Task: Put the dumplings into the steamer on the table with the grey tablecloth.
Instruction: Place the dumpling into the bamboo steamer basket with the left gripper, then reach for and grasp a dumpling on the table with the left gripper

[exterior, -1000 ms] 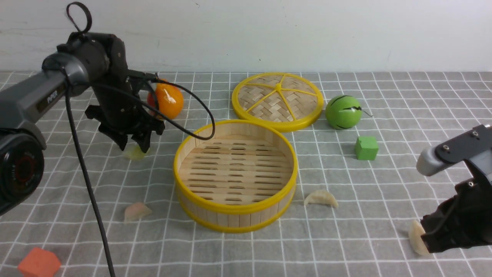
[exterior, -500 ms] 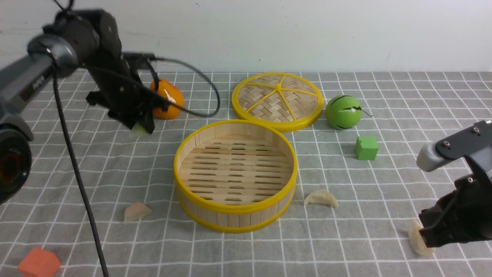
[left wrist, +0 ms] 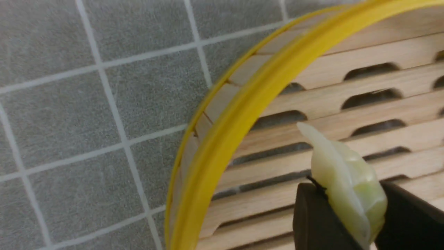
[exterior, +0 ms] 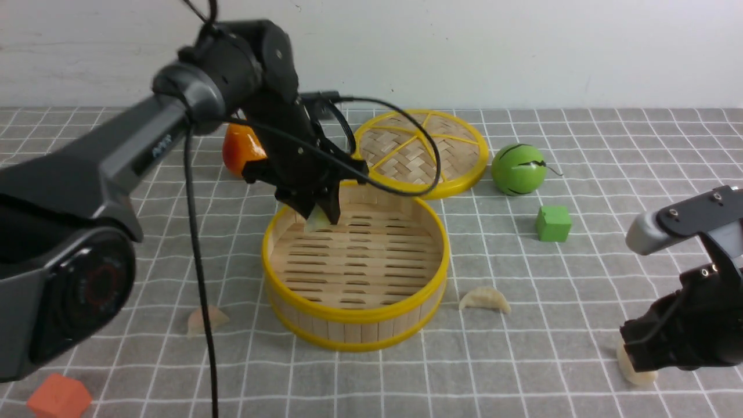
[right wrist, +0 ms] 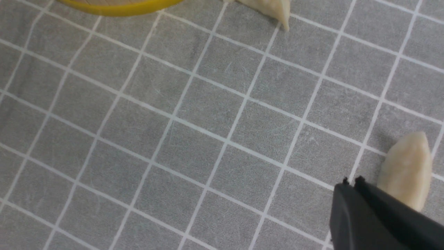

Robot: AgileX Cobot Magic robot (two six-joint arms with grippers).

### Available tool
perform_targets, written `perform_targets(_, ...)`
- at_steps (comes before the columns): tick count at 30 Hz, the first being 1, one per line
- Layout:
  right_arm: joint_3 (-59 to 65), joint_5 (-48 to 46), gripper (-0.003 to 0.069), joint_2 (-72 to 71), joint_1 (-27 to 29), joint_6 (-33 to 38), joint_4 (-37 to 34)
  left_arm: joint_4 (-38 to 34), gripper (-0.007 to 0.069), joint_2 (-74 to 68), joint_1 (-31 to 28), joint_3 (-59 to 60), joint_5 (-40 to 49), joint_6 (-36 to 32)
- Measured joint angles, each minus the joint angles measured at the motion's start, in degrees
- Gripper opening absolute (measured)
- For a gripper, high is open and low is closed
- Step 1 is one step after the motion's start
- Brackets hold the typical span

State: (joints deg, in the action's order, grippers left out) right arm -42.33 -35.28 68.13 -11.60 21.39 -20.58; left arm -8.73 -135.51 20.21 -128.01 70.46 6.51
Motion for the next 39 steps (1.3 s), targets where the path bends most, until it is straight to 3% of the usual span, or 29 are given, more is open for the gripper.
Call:
perform_targets(2,0.00,0.00,-0.0001,0.00,0.00,0.04,-0.50,1.87,0.0232,-1.58,1.16,0.00,-0.23,0.66)
perform_targets(8,0.00,0.00,-0.0001,0.00,0.00,0.24,-1.34,5.40,0.0477,-1.42,2.52,-0.60,-0.30,4.95)
perform_targets(13,0.00,-0.18,-0.0001,0.00,0.00,0.24,-1.52,8.73,0.0552,7.81,2.46,-1.11,0.45,5.21)
perform_targets(17,0.00,-0.23,0.0001,0.00,0.00,0.24,-1.59,13.59,0.0541,19.79,1.92,0.76,0.22,4.98)
perform_targets(20,0.00,-0.23,0.0002,0.00,0.00,0.24,-2.57,13.33,0.0515,27.33,-0.84,12.20,0.29,3.31)
perform_targets(22,0.00,-0.23,0.0003,0.00,0.00,0.24,-2.77,12.65,0.0510,28.18,-1.62,14.90,0.28,2.17)
perform_targets(23,0.00,-0.23,0.0003,0.00,0.00,0.24,-2.96,11.22,0.0496,28.57,-3.14,23.50,0.28,-0.71)
perform_targets(28,0.00,-0.93,0.0005,0.00,0.00,0.43,-5.12,11.27,0.0484,26.12,-4.85,41.23,-6.04,-7.38)
perform_targets(34,0.00,-1.05,0.0009,0.00,0.00,3.51,-8.35,13.32,0.0462,23.53,-4.97,46.92,-14.73,-9.30)
perform_targets(38,0.00,-1.05,0.0011,0.00,0.00,4.48,-9.91,13.39,0.0359,20.19,-4.97,47.15,-15.38,-9.23)
perform_targets(39,0.00,-1.05,0.0012,0.00,0.00,4.53,-10.32,13.14,0.0294,19.65,-4.97,47.15,-15.41,-8.91)
